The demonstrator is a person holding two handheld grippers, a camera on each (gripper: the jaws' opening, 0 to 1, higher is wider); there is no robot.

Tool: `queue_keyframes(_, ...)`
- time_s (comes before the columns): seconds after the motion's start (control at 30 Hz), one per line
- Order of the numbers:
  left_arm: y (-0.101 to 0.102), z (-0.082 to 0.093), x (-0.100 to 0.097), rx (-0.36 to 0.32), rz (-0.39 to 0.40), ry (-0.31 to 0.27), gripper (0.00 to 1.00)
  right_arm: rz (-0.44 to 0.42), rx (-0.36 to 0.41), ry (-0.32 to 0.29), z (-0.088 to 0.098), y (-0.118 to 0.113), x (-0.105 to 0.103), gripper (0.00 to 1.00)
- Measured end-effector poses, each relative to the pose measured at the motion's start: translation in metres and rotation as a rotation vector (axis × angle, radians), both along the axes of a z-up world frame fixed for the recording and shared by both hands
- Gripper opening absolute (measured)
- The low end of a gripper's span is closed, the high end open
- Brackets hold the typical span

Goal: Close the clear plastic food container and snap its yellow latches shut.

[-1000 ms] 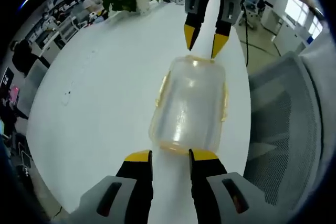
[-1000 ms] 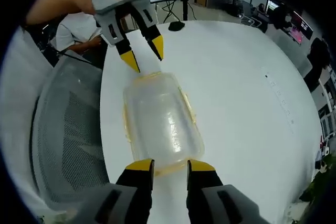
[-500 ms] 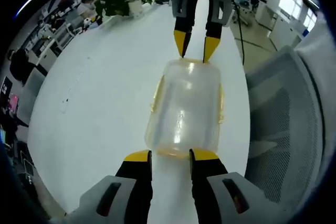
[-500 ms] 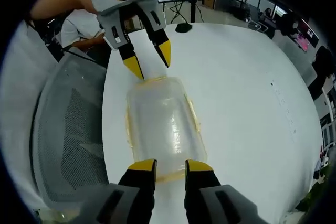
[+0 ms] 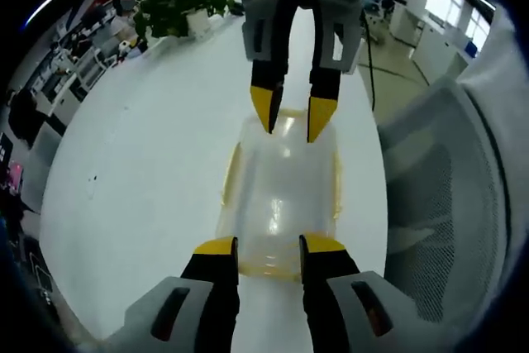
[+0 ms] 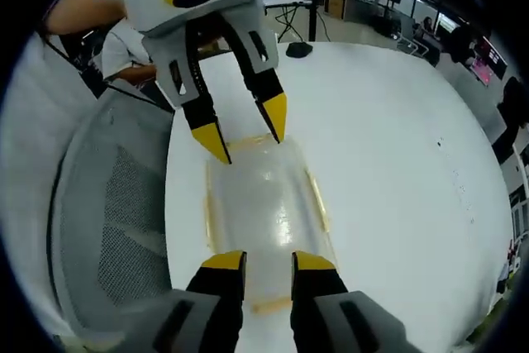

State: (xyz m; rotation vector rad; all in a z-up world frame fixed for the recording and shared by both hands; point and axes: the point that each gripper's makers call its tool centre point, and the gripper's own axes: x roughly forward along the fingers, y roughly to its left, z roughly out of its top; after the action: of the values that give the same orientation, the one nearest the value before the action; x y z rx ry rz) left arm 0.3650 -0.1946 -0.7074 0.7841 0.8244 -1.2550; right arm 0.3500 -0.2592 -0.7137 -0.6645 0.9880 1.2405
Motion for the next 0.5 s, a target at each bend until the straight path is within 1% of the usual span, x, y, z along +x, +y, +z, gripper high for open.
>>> queue_keyframes(0.17, -0.009, 0.003, 0.001, -0.026, -0.017, -0.023, 0.26, 0.02, 0.013, -0.022, 0.0, 0.008, 0.003, 0.2)
queue_keyframes(0.3, -0.013, 0.002, 0.003, -0.034, -0.02, -0.033, 0.26, 0.032, 0.02, -0.02, -0.002, 0.011, 0.003, 0.2)
queue_keyframes(0.4, -0.018, 0.002, 0.003, -0.041, -0.015, -0.025, 0.27, 0.04, 0.023, -0.024, -0.002, 0.015, 0.003, 0.19)
queue_keyframes(0.47, -0.021, -0.001, 0.0, -0.035, -0.033, -0.028, 0.27, 0.041, 0.033, -0.021, -0.002, 0.019, 0.003, 0.19)
queue_keyframes(0.5, -0.022, -0.002, -0.002, -0.032, -0.045, -0.03, 0.27, 0.044, 0.035, -0.031, -0.001, 0.021, 0.004, 0.19)
